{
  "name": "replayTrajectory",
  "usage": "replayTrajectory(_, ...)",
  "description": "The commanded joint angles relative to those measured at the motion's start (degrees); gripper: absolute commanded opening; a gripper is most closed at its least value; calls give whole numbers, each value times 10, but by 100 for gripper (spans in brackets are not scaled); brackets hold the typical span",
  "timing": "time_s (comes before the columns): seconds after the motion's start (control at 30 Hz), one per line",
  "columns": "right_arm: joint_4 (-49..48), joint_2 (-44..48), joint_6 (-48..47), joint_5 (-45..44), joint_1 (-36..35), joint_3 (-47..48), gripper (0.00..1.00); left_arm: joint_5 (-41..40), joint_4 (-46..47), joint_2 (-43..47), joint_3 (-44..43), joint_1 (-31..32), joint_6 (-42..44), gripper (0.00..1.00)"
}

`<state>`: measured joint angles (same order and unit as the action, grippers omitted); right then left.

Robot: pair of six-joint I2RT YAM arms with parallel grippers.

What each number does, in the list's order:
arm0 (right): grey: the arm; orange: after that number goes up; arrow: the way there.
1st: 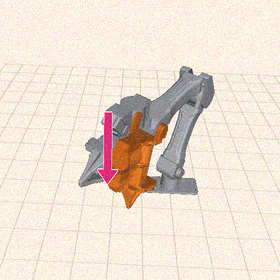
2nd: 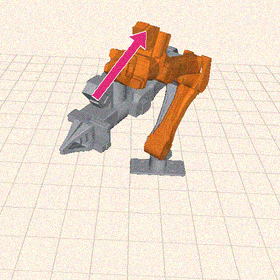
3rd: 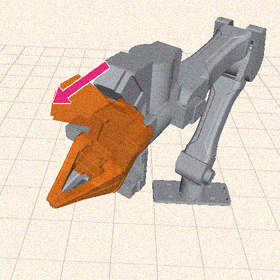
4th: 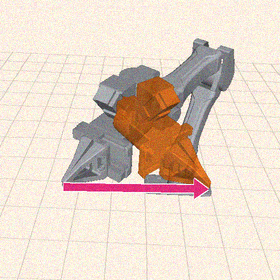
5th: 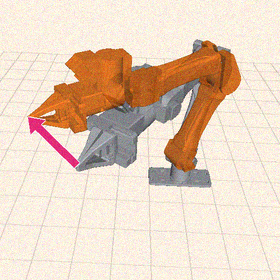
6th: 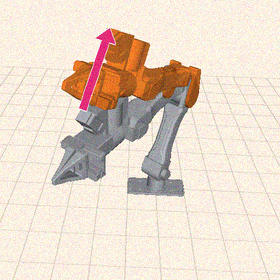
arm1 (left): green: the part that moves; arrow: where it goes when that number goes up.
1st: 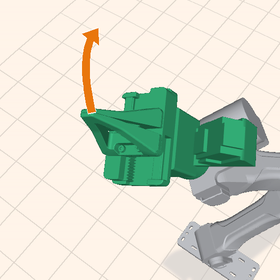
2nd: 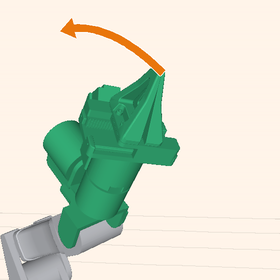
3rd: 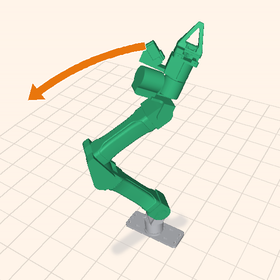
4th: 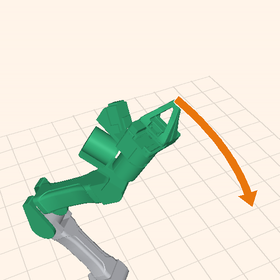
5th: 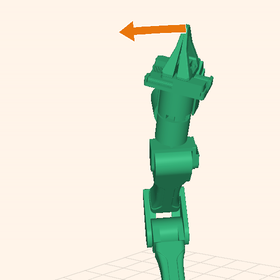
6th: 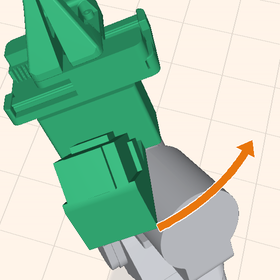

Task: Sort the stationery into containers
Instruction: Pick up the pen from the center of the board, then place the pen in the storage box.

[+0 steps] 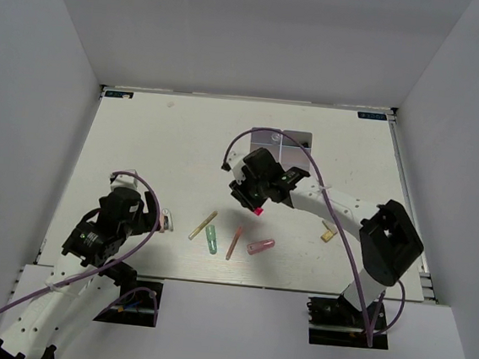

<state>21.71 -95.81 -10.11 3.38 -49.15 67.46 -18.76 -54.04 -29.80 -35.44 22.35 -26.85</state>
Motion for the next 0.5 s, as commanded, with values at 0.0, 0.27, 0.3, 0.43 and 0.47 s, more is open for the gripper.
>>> replayTrajectory(0.0,20,38,-62,-68,-2,50,8,4,-3,4,1,-2,-3,96)
replayTrajectory(0.27,52,71,-287,-230,16,131,1,7,-2,5,4,-1,-4,96)
replayTrajectory(0.3,48,73,-306,-260,17,137,0,7,2,4,4,-2,-4,96)
replayTrajectory(0.43,27,84,-401,-306,36,145,0,13,3,5,3,-2,-4,96)
replayTrajectory(0.47,27,84,-440,-309,41,148,0,13,3,4,4,-2,-3,96)
